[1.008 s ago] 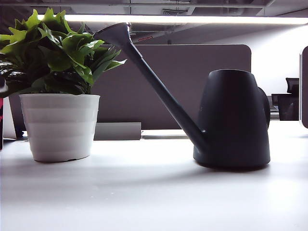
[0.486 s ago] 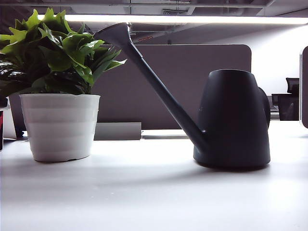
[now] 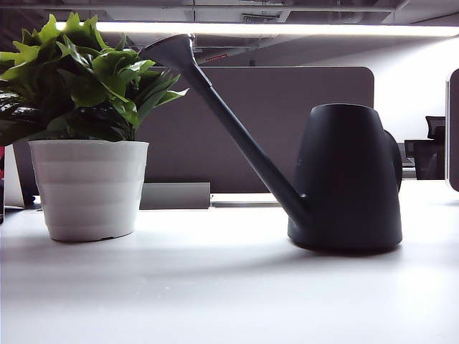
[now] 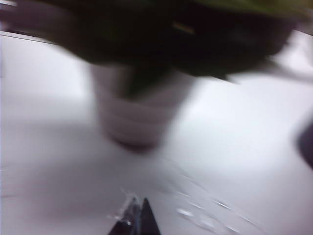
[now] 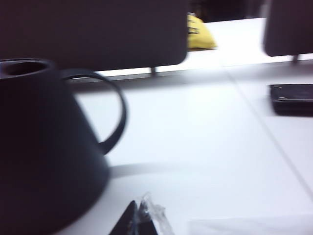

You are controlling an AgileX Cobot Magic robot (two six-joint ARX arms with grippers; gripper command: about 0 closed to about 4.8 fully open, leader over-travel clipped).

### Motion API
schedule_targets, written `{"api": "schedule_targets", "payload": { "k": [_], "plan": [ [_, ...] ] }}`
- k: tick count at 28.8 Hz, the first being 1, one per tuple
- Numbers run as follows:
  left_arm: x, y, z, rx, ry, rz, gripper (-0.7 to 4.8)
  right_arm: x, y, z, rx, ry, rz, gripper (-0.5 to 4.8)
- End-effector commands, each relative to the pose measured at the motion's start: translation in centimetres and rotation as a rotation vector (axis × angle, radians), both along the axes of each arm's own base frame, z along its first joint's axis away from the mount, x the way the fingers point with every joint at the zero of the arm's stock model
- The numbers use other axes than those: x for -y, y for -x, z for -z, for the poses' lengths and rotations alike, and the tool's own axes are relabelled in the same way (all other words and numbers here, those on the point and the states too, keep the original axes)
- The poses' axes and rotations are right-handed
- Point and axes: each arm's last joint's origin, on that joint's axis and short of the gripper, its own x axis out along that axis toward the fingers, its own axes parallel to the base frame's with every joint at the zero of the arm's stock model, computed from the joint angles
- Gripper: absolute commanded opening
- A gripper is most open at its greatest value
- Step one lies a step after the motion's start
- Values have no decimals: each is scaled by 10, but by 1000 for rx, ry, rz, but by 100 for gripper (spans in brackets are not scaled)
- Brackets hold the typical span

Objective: Pick up the watering can from the table, water the potted plant, and put the can back.

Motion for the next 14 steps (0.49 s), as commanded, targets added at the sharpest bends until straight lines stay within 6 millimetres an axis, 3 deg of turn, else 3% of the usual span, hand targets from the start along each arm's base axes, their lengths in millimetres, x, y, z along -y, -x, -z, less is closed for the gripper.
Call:
{"api": "schedule_targets", "payload": {
  "k": [1, 14],
  "plan": [
    [-11, -1, 2, -11, -11, -149, -4, 4, 0, 0, 13, -4, 44, 8],
    [-15, -2, 3, -13, -13, -207, -4, 4, 0, 0, 13, -4, 38, 8]
  ]
}}
